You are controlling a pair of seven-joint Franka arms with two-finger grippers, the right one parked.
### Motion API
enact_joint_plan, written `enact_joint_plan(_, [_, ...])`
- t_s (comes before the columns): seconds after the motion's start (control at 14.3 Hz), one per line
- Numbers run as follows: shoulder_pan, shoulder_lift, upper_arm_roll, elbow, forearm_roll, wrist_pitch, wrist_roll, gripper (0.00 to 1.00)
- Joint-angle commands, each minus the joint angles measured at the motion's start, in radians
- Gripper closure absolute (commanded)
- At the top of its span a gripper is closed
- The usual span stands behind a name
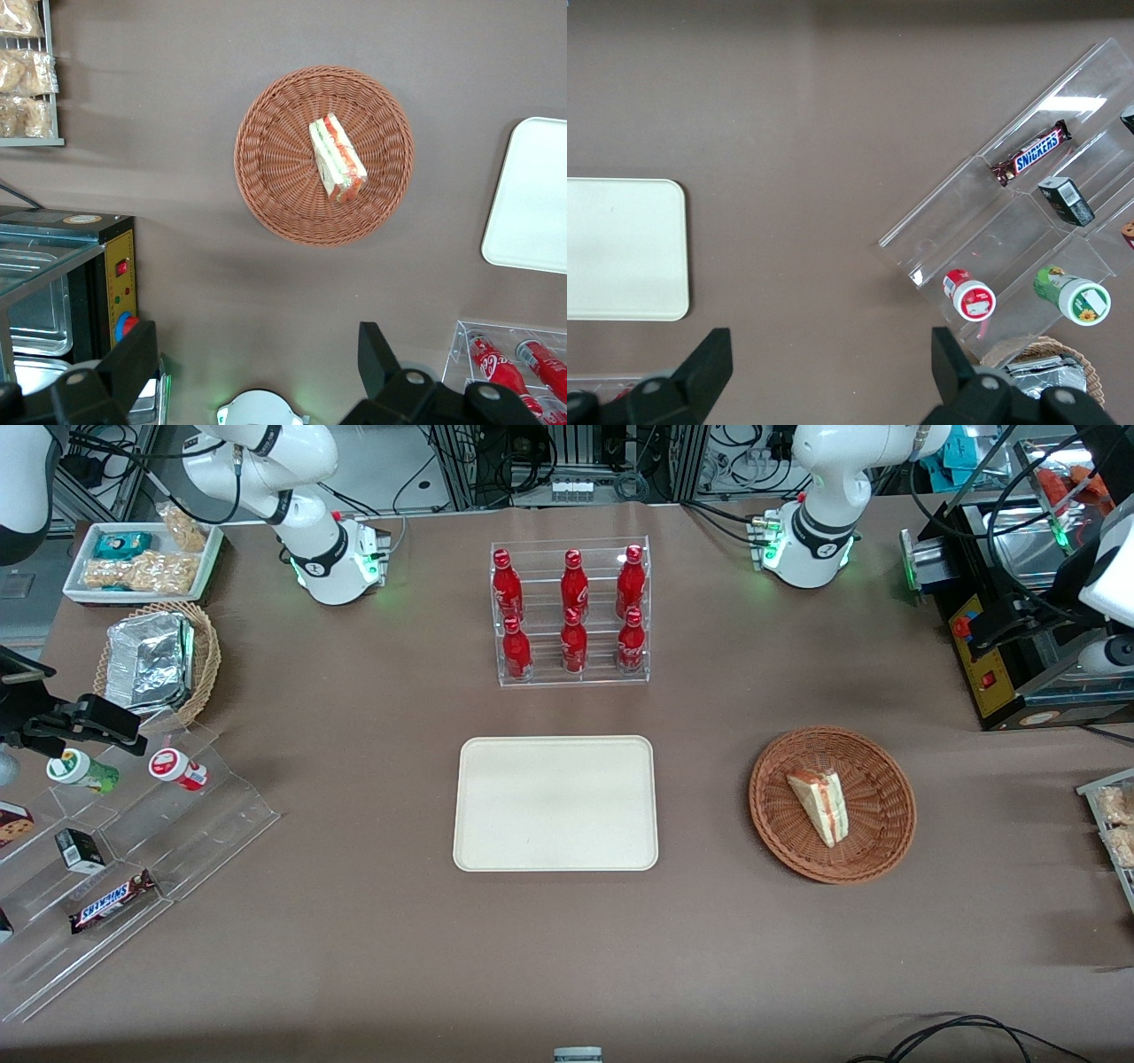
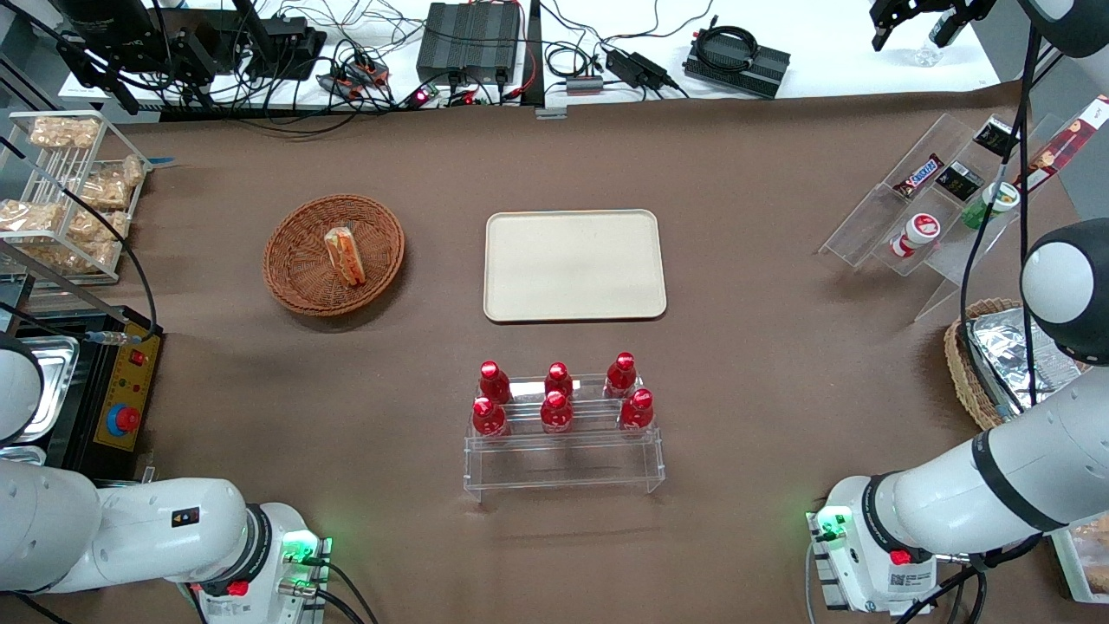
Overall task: Place sandwich from basket to tray
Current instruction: 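Move the left gripper over the wrapped sandwich in the wicker basket, then lower the left gripper and close it on the wrapped sandwich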
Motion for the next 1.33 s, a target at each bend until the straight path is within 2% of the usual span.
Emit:
enact_joint_plan(0.0, [-0.014, 0.004, 0.011, 0.017, -0.001, -0.02, 0.001, 0.0])
enact_joint_plan(0.21, [-0.016, 0.009, 0.009, 0.011, 0.002, -0.014, -0.01, 0.0])
enact_joint_plan(0.63, [-0.004, 0.202, 0.012, -0.01, -0.013, 0.011, -0.066, 0.0])
enact_joint_plan(0.77, [-0.004, 0.21, 0.014, -0.134, -0.024, 0.212, -0.152, 0.0])
enact_joint_plan(0.91, [-0.002, 0.208, 0.014, -0.258, -0.024, 0.401, -0.322, 0.0])
enact_joint_plan(1.26, [-0.033, 0.236, 0.008, -0.466, -0.024, 0.714, -0.586, 0.0])
